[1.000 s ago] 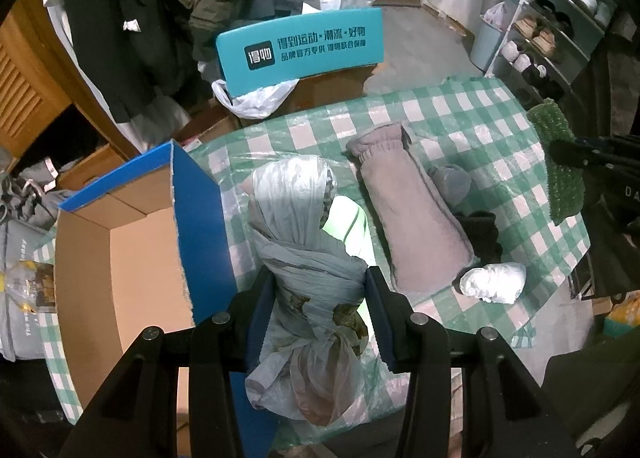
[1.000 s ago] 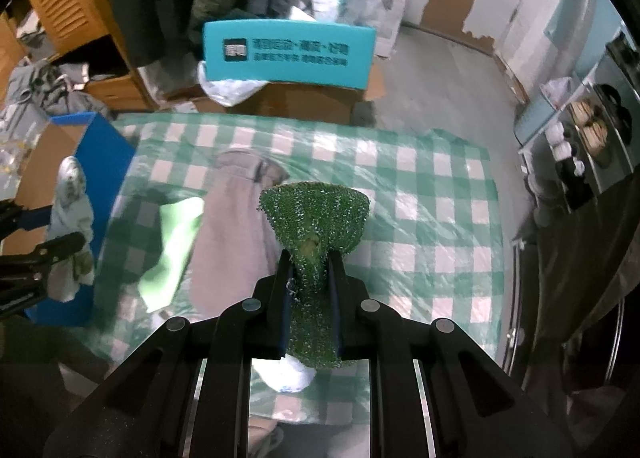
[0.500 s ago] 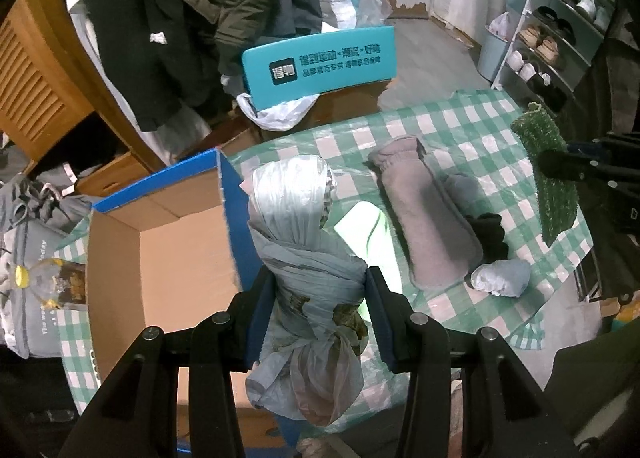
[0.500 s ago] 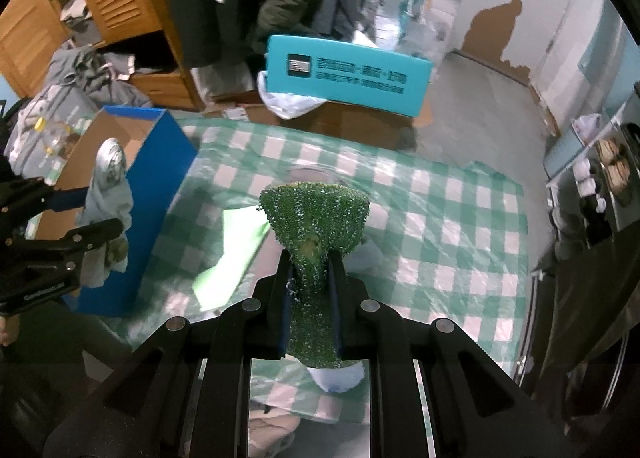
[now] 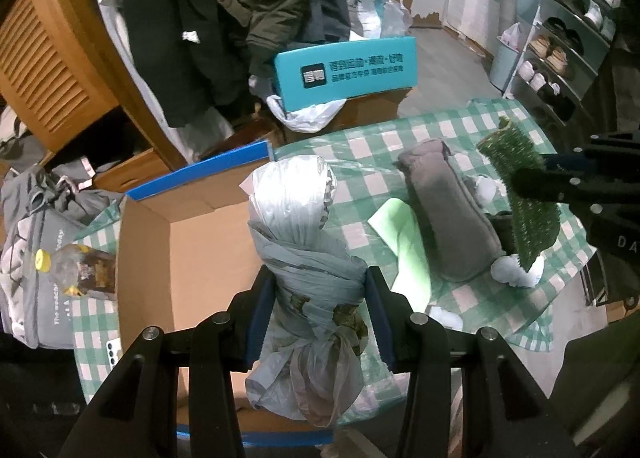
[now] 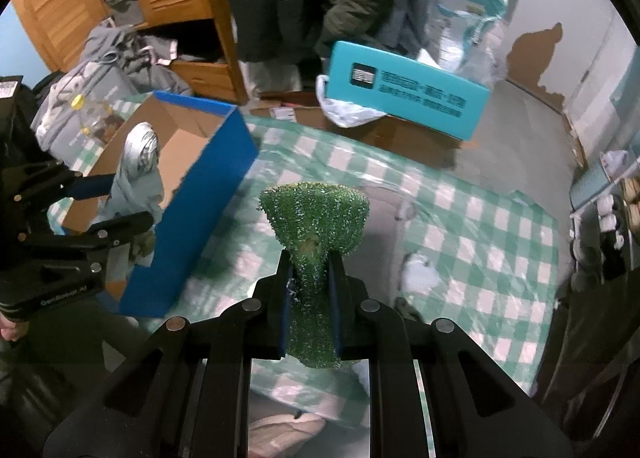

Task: Organize soft objects
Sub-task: 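Carry the green pad and grey bundle over the box and open both tools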

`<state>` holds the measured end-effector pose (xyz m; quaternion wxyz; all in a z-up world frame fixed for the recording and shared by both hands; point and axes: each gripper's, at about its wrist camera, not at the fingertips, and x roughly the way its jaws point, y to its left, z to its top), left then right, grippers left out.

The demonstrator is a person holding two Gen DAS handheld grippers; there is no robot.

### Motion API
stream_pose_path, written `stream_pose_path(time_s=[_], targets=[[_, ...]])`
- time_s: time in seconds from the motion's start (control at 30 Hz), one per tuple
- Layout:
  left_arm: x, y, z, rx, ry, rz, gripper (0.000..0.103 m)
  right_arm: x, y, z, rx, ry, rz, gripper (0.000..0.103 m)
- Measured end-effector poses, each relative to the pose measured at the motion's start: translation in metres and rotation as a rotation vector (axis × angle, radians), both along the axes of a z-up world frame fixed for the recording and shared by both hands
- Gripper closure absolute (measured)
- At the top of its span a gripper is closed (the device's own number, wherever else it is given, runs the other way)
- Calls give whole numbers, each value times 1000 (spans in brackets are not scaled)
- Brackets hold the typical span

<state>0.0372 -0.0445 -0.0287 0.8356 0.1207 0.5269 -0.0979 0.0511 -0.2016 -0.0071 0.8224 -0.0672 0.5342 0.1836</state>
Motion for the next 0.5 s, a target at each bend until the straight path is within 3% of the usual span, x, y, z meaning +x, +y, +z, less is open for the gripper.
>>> stream_pose_path(time_s=[0.5], targets=[[-3, 62, -6, -14, 8, 91, 57, 12, 86, 1, 19, 19, 129, 88]])
